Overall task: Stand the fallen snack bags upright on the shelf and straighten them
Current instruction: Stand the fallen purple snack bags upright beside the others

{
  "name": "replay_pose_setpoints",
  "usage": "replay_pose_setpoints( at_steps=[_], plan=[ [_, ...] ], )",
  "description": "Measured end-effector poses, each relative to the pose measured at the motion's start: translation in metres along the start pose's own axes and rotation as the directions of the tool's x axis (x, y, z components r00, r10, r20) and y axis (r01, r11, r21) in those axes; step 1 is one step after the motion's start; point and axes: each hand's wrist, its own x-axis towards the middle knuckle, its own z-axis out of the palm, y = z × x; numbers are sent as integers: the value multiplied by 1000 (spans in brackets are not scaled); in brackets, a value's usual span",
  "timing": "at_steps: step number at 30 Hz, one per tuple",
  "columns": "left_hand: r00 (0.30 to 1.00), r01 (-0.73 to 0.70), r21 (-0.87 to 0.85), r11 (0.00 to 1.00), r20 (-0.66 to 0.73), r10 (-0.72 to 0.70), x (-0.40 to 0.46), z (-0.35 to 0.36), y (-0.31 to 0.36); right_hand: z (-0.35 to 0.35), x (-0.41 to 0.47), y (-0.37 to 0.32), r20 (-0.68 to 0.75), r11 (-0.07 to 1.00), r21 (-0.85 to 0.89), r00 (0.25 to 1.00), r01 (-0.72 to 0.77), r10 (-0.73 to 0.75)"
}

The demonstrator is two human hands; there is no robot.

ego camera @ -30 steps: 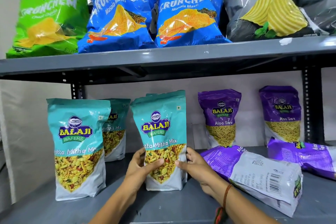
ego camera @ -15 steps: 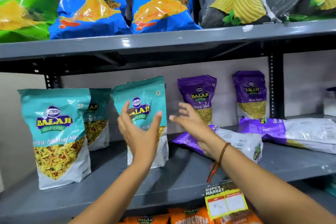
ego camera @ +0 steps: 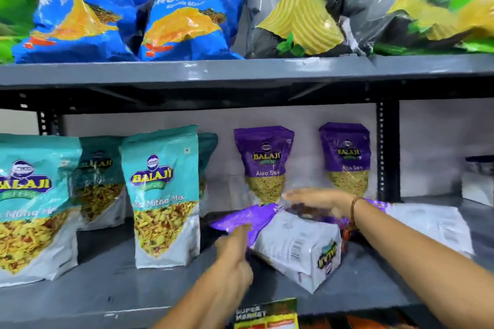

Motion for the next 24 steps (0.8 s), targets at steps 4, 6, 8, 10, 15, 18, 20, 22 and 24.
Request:
replay_pose_setpoints(
  at_steps=[4, 6, 8, 10, 15, 18, 20, 22, 24],
  plan=[
    [991, 129, -66, 989, 50, -125, -14, 16, -19, 10, 11, 13, 219, 999, 26, 975, -42, 36],
    [985, 168, -62, 984, 55, -164, -23, 24, -23, 9, 15, 16, 289, 997, 45, 956, -64, 48],
    [985, 169, -25, 985, 41, -168, -24, 29, -25, 8, 14, 12, 311, 997, 39, 949, -70, 55],
    [990, 142, -3, 990, 23, -142, -23, 29, -23, 7, 13, 12, 302, 997, -3, 951, -75, 72],
    [993, 58, -22, 998, -101, -60, -11, 34, -14, 4, -6, 2, 192, 998, 66, 981, 2, -15],
    [996, -12, -16, 1000, -94, 11, 2, 42, 4, -5, -18, -6, -9, 982, 143, 992, 124, -124],
    [995, -99, 53, 994, -11, 99, 2, 51, 26, -12, -18, -11, -116, 930, 257, 963, 265, -242],
    [970, -223, 92, 970, 125, 211, 1, 61, 48, -14, -19, -13, -338, 888, 211, 883, 408, -326],
    [918, -345, 75, 936, 236, 319, 8, 67, 60, -11, -17, -10, -529, 885, 85, 774, 457, -349]
  ],
)
